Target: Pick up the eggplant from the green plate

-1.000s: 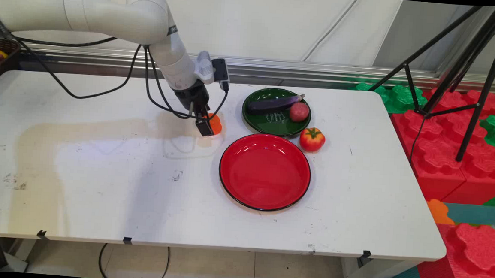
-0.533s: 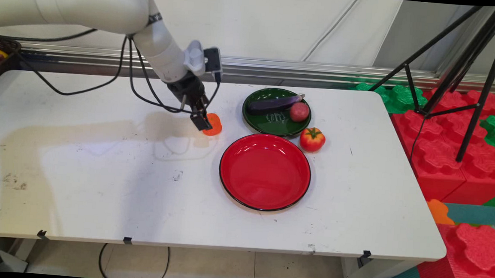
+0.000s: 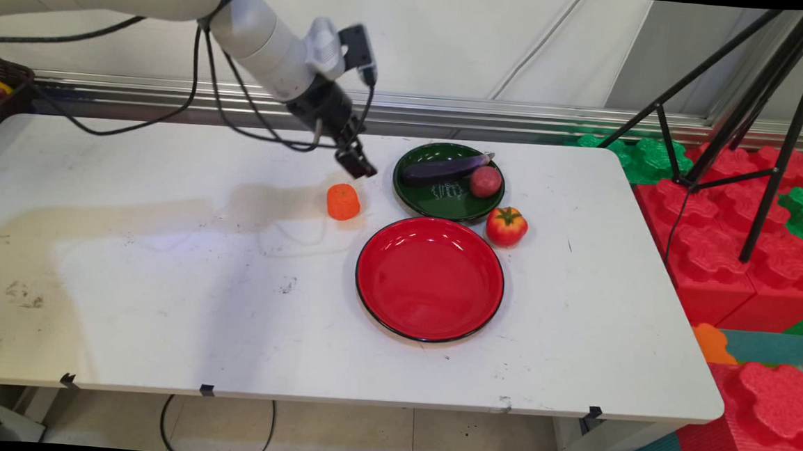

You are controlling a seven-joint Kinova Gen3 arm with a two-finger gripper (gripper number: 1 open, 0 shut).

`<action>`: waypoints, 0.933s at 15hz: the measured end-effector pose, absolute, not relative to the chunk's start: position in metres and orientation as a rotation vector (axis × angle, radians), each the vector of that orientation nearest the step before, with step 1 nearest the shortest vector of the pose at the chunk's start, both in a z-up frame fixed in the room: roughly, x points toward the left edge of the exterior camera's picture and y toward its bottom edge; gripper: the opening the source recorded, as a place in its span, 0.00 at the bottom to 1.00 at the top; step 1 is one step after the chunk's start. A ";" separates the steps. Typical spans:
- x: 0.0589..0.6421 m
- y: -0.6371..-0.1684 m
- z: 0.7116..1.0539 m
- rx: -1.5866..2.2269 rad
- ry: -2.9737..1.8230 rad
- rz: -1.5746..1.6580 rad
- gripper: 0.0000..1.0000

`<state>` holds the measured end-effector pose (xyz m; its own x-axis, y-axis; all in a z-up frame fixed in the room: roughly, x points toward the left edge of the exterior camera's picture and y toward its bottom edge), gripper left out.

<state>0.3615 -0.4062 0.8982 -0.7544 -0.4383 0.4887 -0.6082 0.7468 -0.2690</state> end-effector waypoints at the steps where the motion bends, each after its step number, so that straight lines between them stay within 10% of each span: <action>1: 0.357 -0.409 0.903 0.804 -2.534 0.604 1.00; 14: 0.281 -0.483 0.888 0.945 -2.505 0.705 1.00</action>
<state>0.2809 -0.4835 0.8877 -0.7059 -0.5038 0.4979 -0.6895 0.6496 -0.3202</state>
